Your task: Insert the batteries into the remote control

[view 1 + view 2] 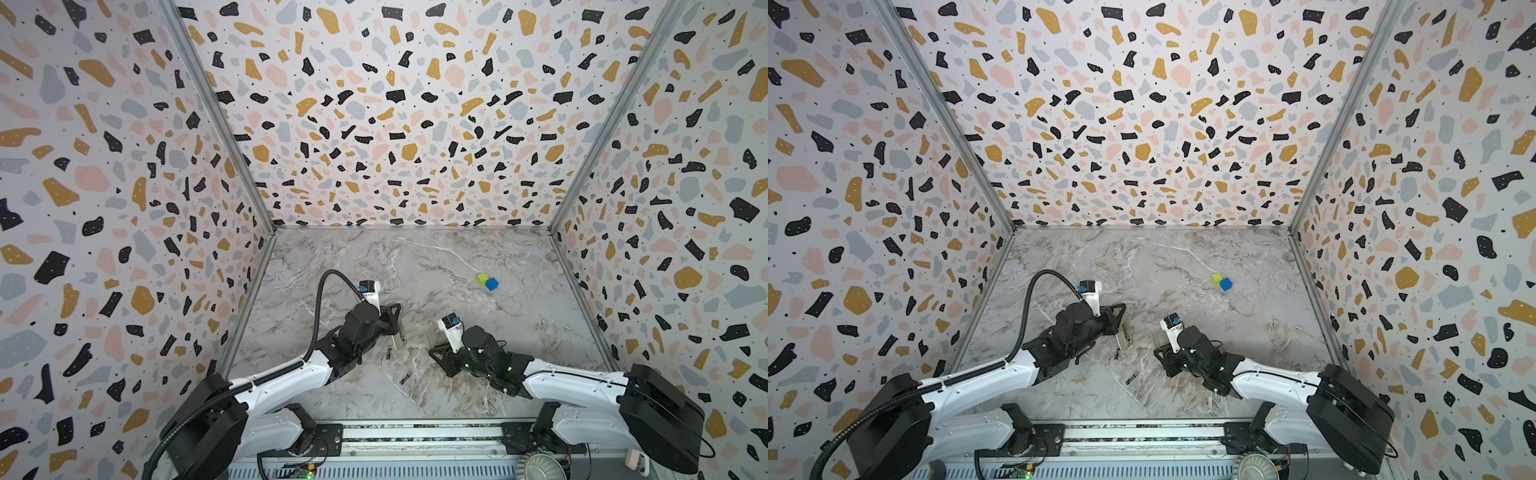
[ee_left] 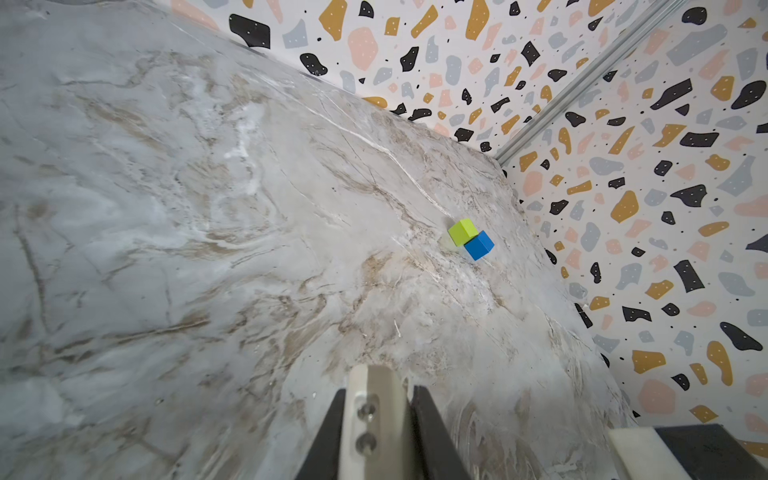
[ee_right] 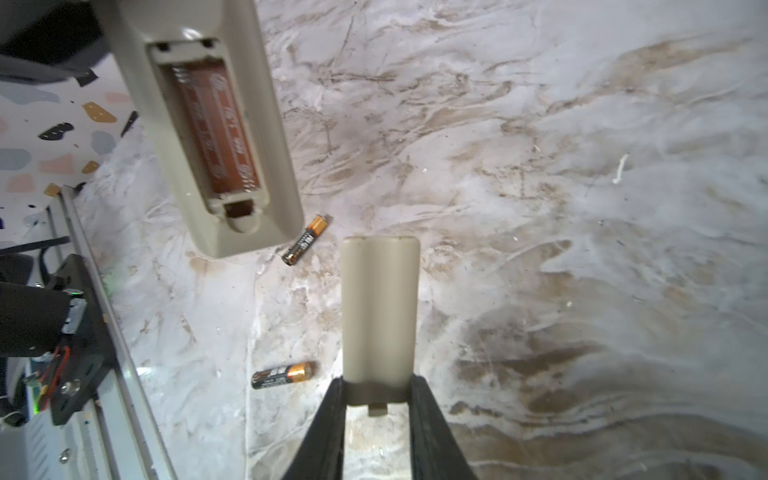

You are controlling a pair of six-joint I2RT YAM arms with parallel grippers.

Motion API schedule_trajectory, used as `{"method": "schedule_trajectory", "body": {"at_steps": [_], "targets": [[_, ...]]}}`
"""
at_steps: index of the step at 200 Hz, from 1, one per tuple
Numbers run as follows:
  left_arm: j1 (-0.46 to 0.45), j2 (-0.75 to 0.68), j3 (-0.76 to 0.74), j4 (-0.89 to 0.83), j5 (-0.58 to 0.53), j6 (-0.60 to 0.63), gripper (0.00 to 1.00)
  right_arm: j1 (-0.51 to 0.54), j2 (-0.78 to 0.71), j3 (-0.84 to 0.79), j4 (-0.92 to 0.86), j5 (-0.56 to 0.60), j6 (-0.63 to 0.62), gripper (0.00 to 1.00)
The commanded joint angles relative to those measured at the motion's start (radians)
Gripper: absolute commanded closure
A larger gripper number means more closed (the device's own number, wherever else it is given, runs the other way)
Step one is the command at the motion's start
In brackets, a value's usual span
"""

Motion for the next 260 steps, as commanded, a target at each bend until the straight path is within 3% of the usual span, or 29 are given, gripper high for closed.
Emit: {"method": "schedule_trajectory", "body": {"at_steps": [1,154,190,260], "targets": [[0.027,-0.058,-0.026,0.023,0.054,0.040,1.00,0.002,0.016,0.012,-0.084,0.066,-0.019,0.77],[0.083,-0.227,-0.154,0.012,0.101,0.035,1.00,0.006,0.142,0.084,-0.237,0.192,-0.059,0.74],[0.086,-0.250,-0.165,0.001,0.098,0.033,1.00,0.010,0.136,0.095,-0.253,0.204,-0.060,0.64],[0.093,-0.273,-0.172,-0.013,0.092,0.034,1.00,0.055,0.034,0.150,-0.362,0.267,-0.064,0.34]]}}
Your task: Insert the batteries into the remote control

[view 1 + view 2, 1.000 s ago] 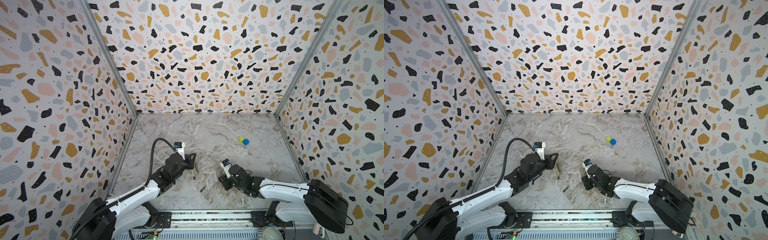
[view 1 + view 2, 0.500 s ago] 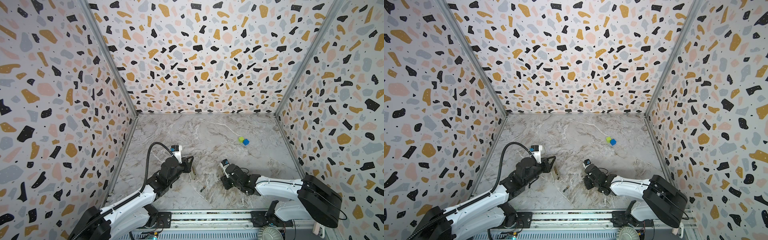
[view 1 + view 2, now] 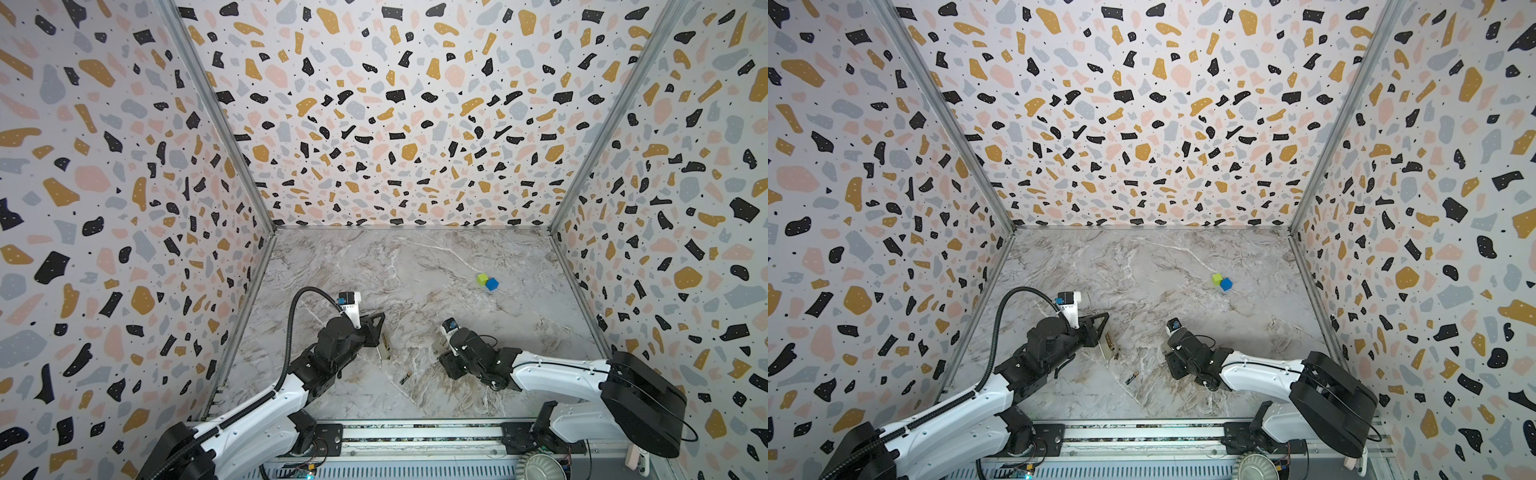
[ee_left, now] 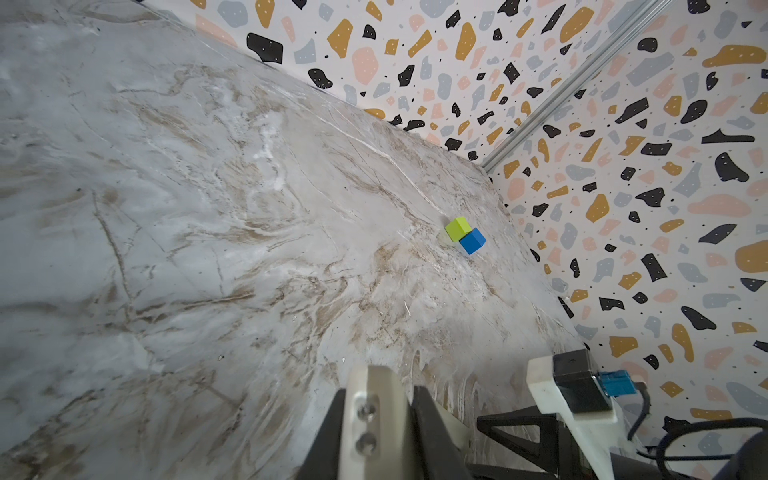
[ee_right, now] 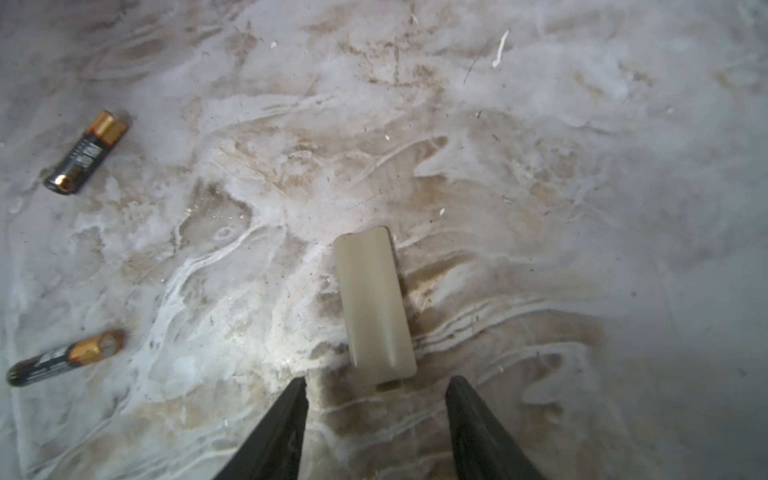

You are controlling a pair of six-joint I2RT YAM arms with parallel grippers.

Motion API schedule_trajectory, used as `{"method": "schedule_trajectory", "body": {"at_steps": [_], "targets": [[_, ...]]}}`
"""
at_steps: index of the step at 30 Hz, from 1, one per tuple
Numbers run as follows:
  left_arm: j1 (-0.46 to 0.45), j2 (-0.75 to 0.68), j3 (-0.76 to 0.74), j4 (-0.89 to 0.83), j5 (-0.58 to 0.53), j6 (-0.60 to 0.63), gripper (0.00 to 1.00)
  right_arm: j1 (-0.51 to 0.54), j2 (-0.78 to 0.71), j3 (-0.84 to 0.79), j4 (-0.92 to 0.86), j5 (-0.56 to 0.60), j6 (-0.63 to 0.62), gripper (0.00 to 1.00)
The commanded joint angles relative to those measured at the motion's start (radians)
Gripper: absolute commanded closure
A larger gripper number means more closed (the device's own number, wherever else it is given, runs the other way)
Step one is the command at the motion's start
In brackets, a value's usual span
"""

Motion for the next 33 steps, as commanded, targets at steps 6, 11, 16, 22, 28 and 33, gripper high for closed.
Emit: {"method": "schedule_trajectory", "body": {"at_steps": [6,11,16,22,28,33], "targets": [[0.023,-0.018,-0.017,0.019,0.007,0.015,1.00,0.102,-0.070,0.115,-0.157,0.099,0.013,0.27],[0.078,-0.042,-0.017,-0.013,0.040,0.024,1.00,0.156,-0.075,0.121,-0.151,0.079,0.044,0.28],[0.116,-0.074,-0.021,-0.047,0.052,0.032,1.00,0.226,-0.034,0.144,-0.113,0.055,0.064,0.31],[0.128,-0.090,-0.031,-0.080,0.061,0.036,1.00,0.296,0.057,0.177,-0.069,0.021,0.090,0.32],[0.128,-0.073,-0.031,-0.104,0.116,0.058,1.00,0.350,0.094,0.187,-0.057,0.017,0.115,0.32],[0.128,-0.113,-0.060,-0.116,0.116,0.046,1.00,0.362,0.094,0.175,-0.046,0.010,0.130,0.30]]}}
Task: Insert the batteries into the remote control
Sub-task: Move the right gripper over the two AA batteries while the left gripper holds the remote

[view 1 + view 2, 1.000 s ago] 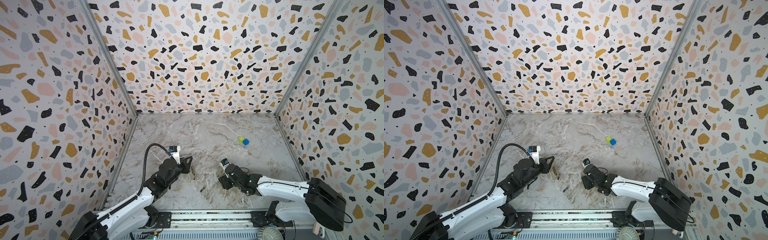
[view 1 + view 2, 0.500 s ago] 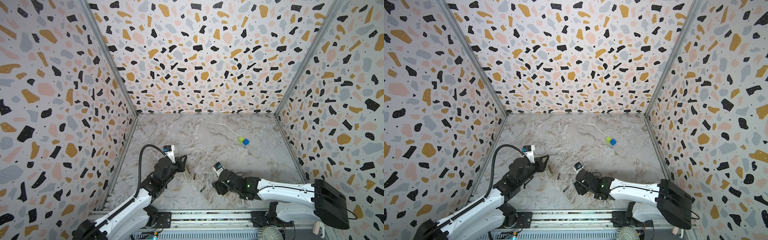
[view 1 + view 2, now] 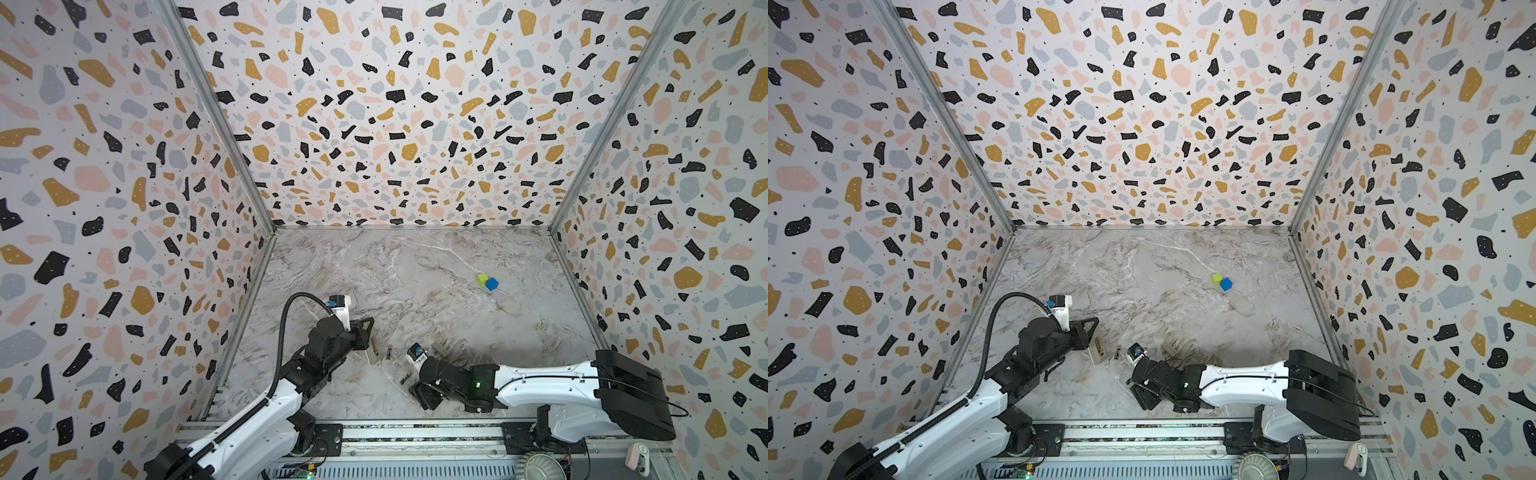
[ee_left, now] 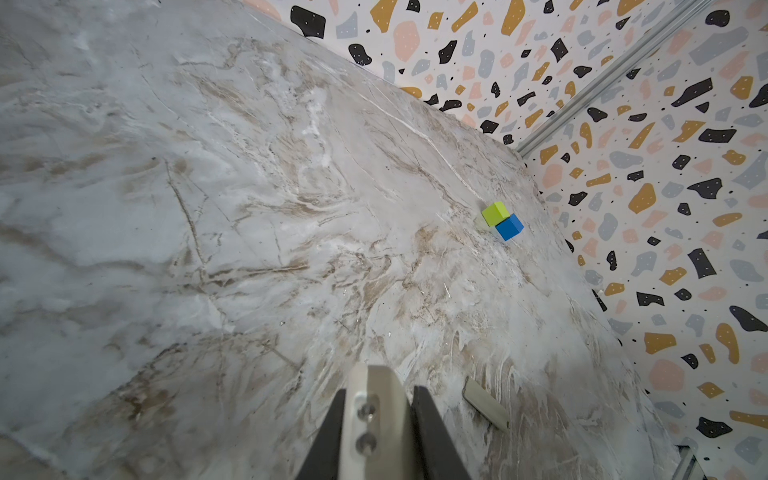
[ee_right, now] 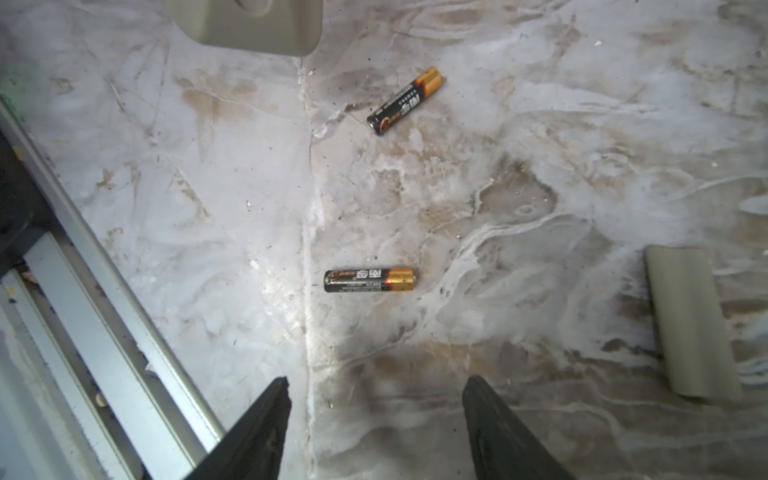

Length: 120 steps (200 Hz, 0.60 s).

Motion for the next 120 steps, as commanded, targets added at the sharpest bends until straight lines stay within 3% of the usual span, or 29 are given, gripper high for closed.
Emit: {"method": "schedule_trajectory", "body": {"at_steps": [1,120], "targets": [[0.006,-0.037,-0.030,0.017,0.017,0.004,1.00,0.014,-0.012,0.018,0.006,-0.001,0.031,0.31],[0.004,-0.029,-0.089,0.004,0.123,0.025,1.00,0.033,-0.067,-0.066,0.115,-0.069,0.099,0.31]]}}
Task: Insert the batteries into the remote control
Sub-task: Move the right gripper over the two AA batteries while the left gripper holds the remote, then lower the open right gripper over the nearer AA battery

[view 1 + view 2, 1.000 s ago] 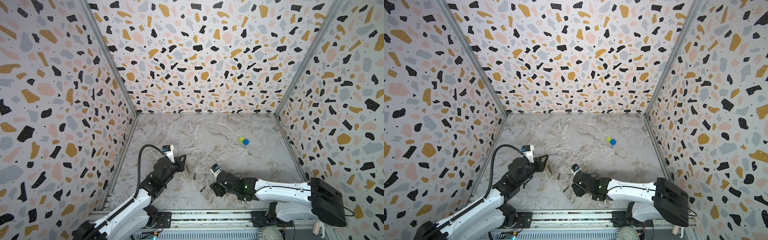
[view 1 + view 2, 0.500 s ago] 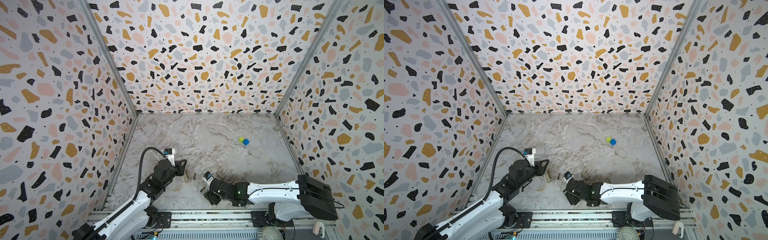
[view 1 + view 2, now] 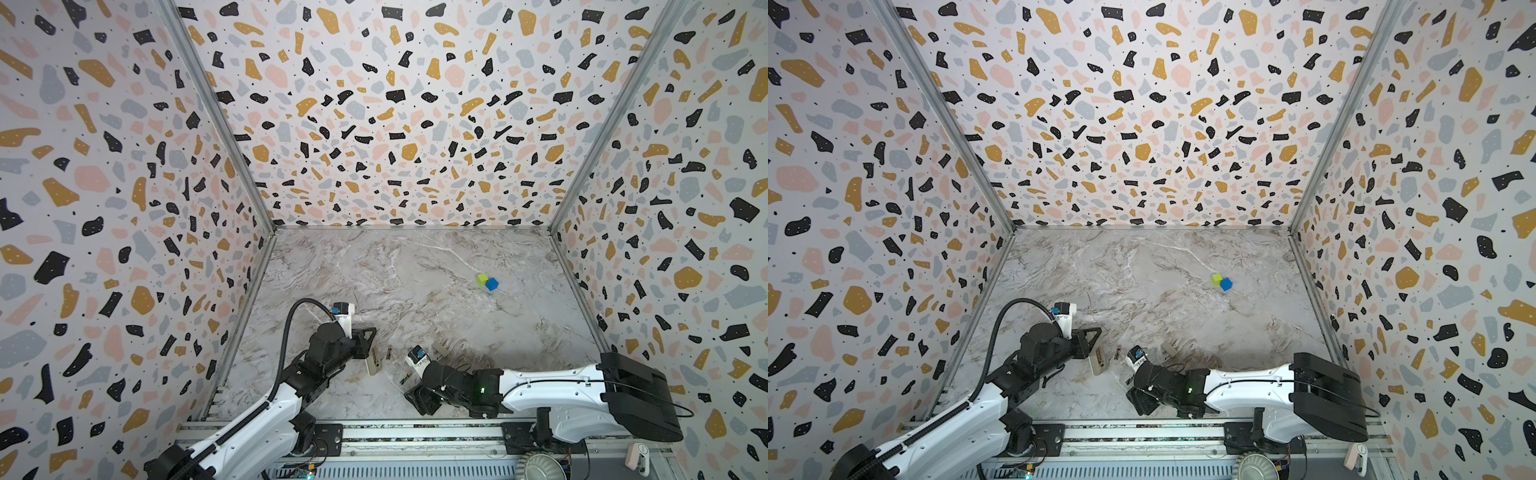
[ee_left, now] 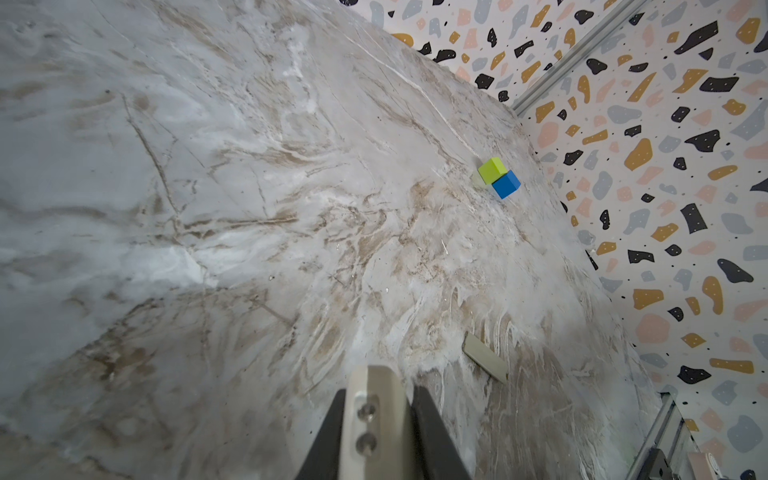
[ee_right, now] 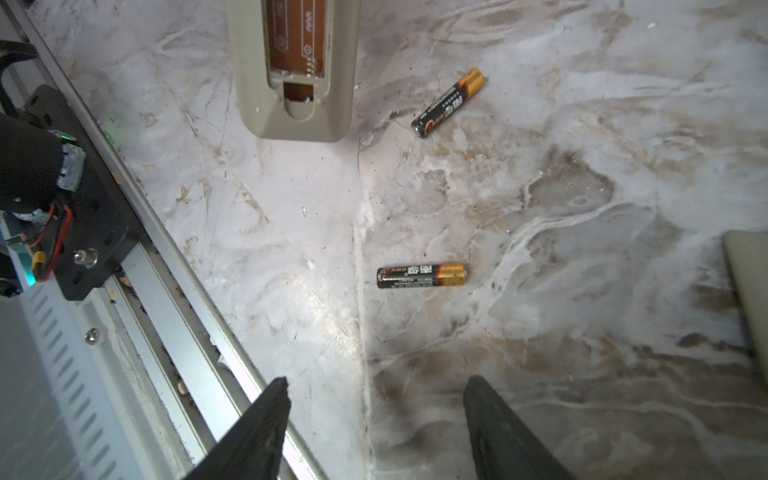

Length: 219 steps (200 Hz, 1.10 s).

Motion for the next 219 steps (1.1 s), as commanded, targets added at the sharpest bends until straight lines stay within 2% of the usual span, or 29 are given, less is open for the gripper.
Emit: {"method": "schedule_trajectory", "body": {"at_steps": [1,128,219], "targets": [[0.003,-0.020,-0.025,0.014,0.030,0.011,1.00,-0.001,-0.030,-0.020,0.032,-0.019,0.015,0.31],[-0.061,0.014,-0.079,0.080,0.021,-0.015,1.00,-0.071,-0.069,-0.111,0.125,-0.092,0.020,0.42],[-0.132,0.111,-0.068,0.248,-0.003,-0.040,1.00,-0.122,0.003,-0.121,0.236,-0.155,-0.003,0.51]]}}
